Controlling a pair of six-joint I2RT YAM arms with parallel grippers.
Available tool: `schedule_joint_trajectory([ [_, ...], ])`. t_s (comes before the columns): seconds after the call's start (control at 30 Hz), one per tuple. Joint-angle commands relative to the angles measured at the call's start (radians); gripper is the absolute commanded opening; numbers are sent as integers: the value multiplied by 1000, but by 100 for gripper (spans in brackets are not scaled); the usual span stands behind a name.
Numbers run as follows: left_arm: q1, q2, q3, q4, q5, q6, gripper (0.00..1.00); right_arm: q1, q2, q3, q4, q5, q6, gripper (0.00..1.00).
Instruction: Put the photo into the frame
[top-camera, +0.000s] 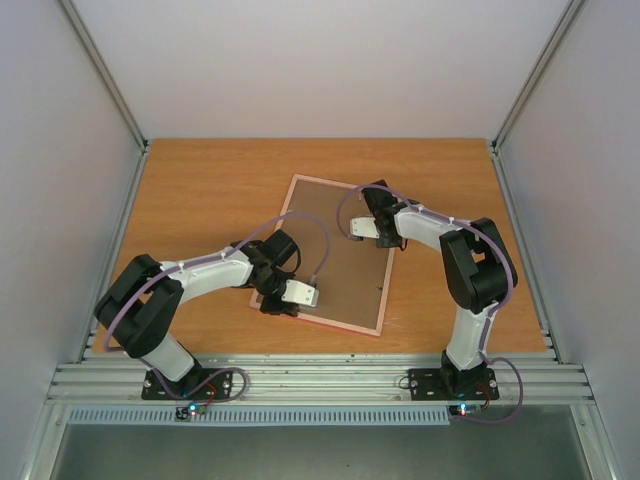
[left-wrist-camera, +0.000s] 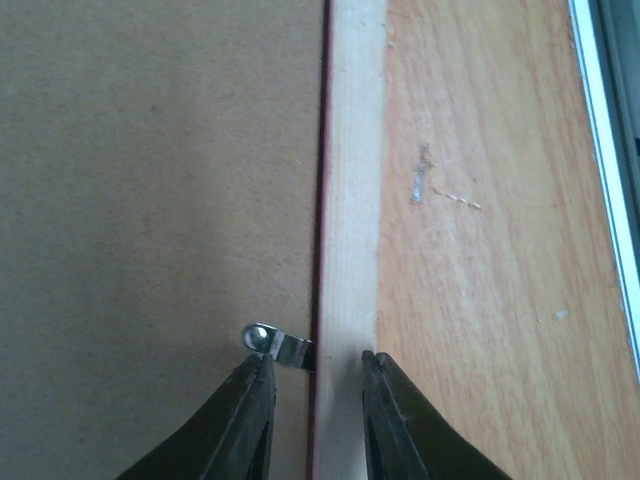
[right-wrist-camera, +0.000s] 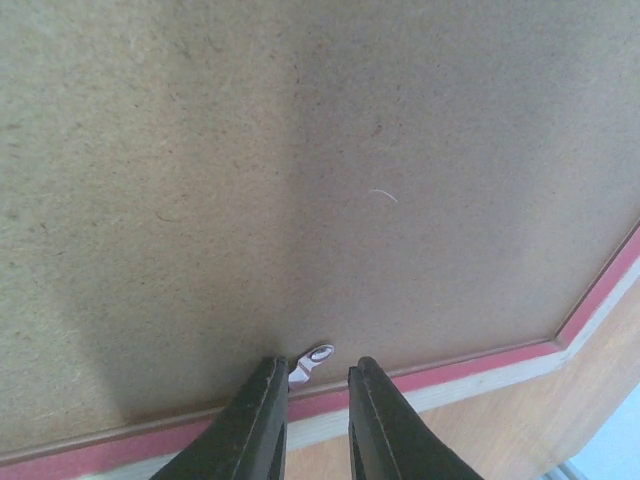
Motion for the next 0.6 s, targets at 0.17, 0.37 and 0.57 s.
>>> schedule_joint_trajectory([
  [0.17, 5, 40, -36, -165, -53, 116, 26, -32, 61, 0, 1, 10, -63, 21],
  [0.37, 5, 29, -41, -182, -47, 124, 26, -53, 44, 63, -83, -48, 25, 30],
  [0.57, 5, 6, -31, -167, -35, 82, 27, -97, 4, 247, -330, -289, 318, 40],
])
